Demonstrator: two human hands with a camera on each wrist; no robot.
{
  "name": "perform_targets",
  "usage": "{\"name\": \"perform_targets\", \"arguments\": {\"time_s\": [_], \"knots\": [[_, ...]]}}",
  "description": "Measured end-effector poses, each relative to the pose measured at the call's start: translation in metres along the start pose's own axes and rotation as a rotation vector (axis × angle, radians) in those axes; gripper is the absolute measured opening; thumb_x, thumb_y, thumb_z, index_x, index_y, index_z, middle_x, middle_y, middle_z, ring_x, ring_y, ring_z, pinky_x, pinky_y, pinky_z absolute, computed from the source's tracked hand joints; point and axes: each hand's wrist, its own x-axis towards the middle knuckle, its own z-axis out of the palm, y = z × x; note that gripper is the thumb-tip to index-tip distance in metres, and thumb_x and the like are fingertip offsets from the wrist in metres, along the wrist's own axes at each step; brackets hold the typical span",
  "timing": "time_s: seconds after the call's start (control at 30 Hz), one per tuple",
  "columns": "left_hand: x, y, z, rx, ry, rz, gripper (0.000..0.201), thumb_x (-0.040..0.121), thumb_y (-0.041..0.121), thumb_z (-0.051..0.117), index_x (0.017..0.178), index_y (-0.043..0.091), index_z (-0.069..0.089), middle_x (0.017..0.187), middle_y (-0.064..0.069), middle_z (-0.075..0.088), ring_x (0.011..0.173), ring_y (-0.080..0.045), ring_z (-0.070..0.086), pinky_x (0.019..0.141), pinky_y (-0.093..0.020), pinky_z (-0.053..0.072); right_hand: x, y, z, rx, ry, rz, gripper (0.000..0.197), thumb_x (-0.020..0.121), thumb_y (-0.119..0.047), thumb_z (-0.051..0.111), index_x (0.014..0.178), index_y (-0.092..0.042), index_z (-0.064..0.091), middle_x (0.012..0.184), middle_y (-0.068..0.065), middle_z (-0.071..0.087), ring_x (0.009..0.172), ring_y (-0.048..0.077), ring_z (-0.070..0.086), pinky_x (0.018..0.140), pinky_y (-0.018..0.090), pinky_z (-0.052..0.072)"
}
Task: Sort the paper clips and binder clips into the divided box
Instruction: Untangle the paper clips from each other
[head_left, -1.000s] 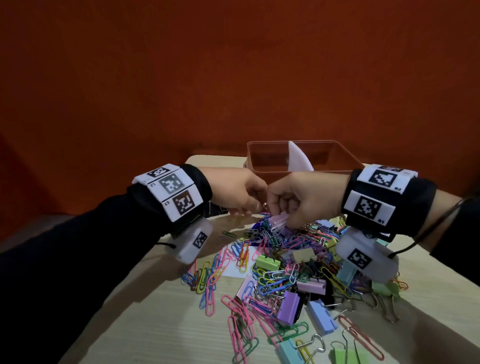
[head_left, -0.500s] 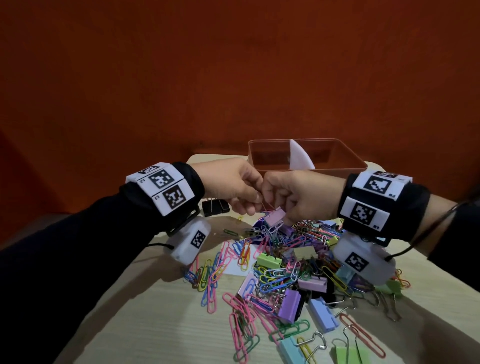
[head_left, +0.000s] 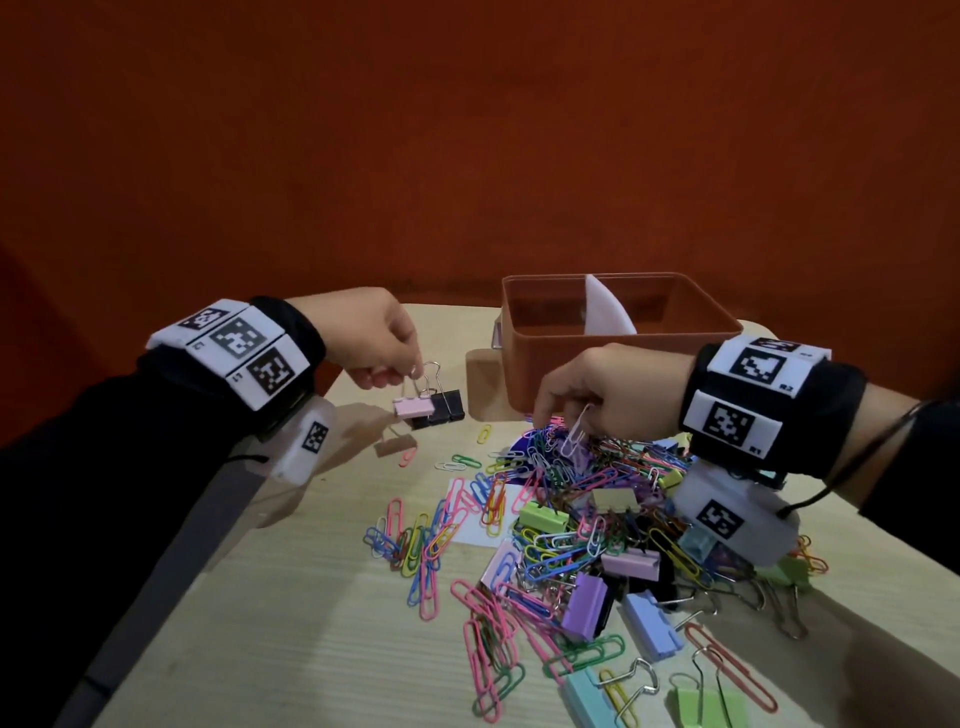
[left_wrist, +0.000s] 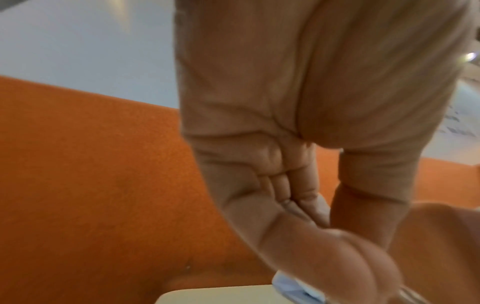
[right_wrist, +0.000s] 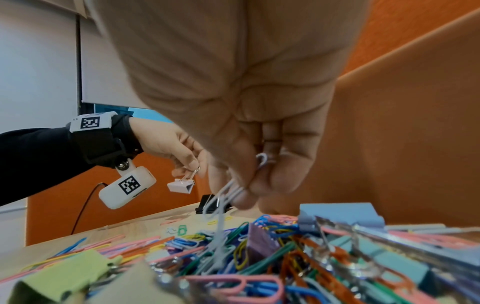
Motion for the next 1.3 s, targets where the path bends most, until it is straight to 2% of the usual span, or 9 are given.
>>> {"name": "perform_targets", "arguments": {"time_s": [0.13,0.4,0.6,0.7,0.8,0.93,1.0,1.07,1.3], "knots": [[0.004,-0.016,0.005,0.063,0.007,-0.089,0.01,0.09,0.006,0.061,0.087,0.003,0.07,0.071,-0.01,0.069,0.053,-0.012,0.06,0.049,-0.021,0.051,0.003,-0.002,0.001,-0.058,-0.006,0.042,0.041,0.086,0.003,0.042,0.089,-0.03,0.066,0.082,-0.017,0.058,0.068,-0.002,0.05,0.062,0.015,0.037],[0.006,-0.023,0.014,0.206,-0.007,-0.145,0.005,0.089,0.01,0.065,0.09,0.006,0.068,0.077,-0.01,0.074,0.061,-0.015,0.067,0.056,-0.024,0.057,0.004,-0.002,0.001,-0.065,-0.004,0.077,0.025,0.089,-0.009,0.047,0.069,-0.025,0.048,0.065,-0.009,0.051,0.064,0.009,0.046,0.059,0.023,0.037],[-0.008,-0.001,0.02,0.397,0.031,0.077,0.014,0.079,0.023,0.076,0.076,0.014,0.066,0.076,-0.003,0.072,0.058,-0.015,0.06,0.048,-0.024,0.046,0.005,-0.005,0.002,-0.1,0.031,0.04,0.026,0.087,-0.01,0.051,0.07,-0.03,0.049,0.072,-0.012,0.054,0.066,0.005,0.048,0.061,0.021,0.037],[-0.017,0.014,0.034,0.339,-0.079,0.206,0.013,0.078,0.026,0.077,0.077,0.016,0.068,0.069,0.0,0.073,0.06,-0.016,0.065,0.055,-0.026,0.049,0.004,-0.006,0.001,-0.102,0.038,0.014,0.025,0.087,-0.01,0.054,0.073,-0.031,0.053,0.071,-0.013,0.056,0.065,0.002,0.049,0.059,0.018,0.036],[-0.026,0.035,0.052,0.349,-0.043,0.385,0.012,0.077,0.027,0.078,0.082,0.018,0.072,0.069,0.008,0.068,0.064,-0.007,0.062,0.058,-0.018,0.044,0.004,-0.007,0.0,-0.099,0.027,0.023,0.016,0.084,-0.013,0.06,0.077,-0.027,0.059,0.071,-0.012,0.06,0.067,0.001,0.052,0.059,0.018,0.037],[-0.037,0.066,0.069,0.357,-0.095,0.557,0.015,0.077,0.029,0.077,0.09,0.023,0.076,0.078,0.01,0.072,0.066,0.002,0.059,0.059,-0.012,0.042,0.001,-0.006,0.001,-0.169,0.033,0.054,0.018,0.08,-0.009,0.058,0.09,-0.023,0.06,0.08,-0.007,0.061,0.076,0.015,0.055,0.066,0.024,0.04],[-0.04,0.076,0.075,0.377,-0.177,0.586,0.022,0.075,0.029,0.079,0.096,0.025,0.076,0.072,0.015,0.067,0.059,0.009,0.055,0.054,-0.006,0.039,-0.003,-0.004,0.001,-0.175,0.02,0.077,0.029,0.08,-0.006,0.054,0.101,-0.025,0.061,0.085,-0.008,0.061,0.082,0.016,0.055,0.068,0.023,0.041],[-0.041,0.082,0.081,0.444,-0.233,0.592,0.031,0.073,0.032,0.081,0.103,0.028,0.074,0.067,0.019,0.06,0.056,0.007,0.053,0.05,-0.004,0.037,-0.006,-0.003,0.001,-0.167,0.012,0.077,0.031,0.079,-0.005,0.052,0.092,-0.032,0.058,0.076,-0.015,0.056,0.08,0.013,0.052,0.062,0.018,0.039],[-0.039,0.081,0.089,0.451,-0.272,0.59,0.029,0.072,0.033,0.081,0.099,0.025,0.073,0.083,0.002,0.068,0.071,-0.01,0.057,0.063,-0.023,0.045,-0.01,-0.001,0.003,-0.114,0.01,0.082,0.028,0.079,-0.006,0.05,0.092,-0.028,0.06,0.078,-0.01,0.061,0.078,0.015,0.056,0.069,0.026,0.046]]}}
